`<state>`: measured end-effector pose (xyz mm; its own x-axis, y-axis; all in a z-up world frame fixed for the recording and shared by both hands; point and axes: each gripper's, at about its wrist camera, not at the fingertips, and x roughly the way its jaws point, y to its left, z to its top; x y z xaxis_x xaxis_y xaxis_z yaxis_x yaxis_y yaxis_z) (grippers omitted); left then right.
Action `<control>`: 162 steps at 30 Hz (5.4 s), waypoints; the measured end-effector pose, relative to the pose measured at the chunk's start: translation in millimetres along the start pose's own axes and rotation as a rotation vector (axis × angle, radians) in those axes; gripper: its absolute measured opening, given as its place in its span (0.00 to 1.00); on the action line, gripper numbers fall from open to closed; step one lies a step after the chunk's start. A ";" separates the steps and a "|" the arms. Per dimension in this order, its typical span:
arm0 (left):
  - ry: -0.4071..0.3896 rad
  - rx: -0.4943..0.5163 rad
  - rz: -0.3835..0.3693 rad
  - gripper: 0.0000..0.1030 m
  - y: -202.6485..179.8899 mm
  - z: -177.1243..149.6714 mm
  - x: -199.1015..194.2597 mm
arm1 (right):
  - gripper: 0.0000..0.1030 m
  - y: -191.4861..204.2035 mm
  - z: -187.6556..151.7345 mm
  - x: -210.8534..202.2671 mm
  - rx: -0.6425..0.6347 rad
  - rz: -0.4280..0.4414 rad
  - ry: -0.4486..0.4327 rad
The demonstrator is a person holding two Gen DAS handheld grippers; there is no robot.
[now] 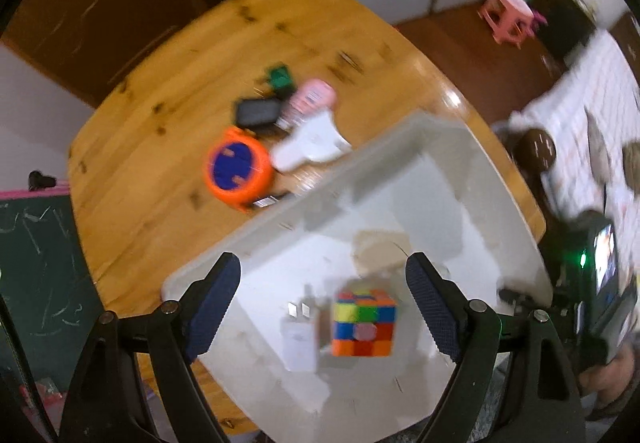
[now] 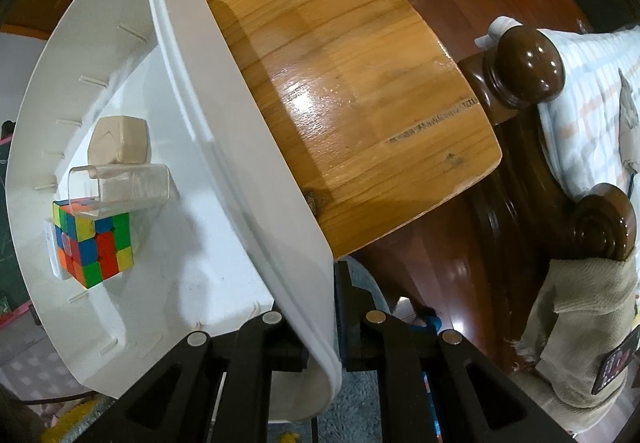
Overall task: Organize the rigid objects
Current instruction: 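Move the left gripper to the orange cord reel and grasp it, then carry the orange cord reel into the white tray with the left gripper and release it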
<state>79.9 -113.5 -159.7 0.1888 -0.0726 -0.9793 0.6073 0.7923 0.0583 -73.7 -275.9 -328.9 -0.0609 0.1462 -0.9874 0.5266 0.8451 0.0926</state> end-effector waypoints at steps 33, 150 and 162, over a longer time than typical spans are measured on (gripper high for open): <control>0.208 -0.236 -0.081 0.97 106.4 76.1 132.4 | 0.09 6.3 -3.9 -7.3 0.072 -0.044 0.002; 0.264 0.284 -0.097 0.81 -119.5 32.8 128.7 | 0.09 -1.6 -3.4 -9.7 0.086 0.021 -0.008; 0.218 0.250 -0.112 0.98 -109.8 36.3 108.1 | 0.10 -5.5 -4.9 -8.9 0.094 0.033 -0.005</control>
<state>61.6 -230.3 -264.9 -0.0426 0.0023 -0.9991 0.7901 0.6122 -0.0323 -80.2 -279.3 -320.0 -0.0384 0.1707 -0.9846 0.6055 0.7878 0.1129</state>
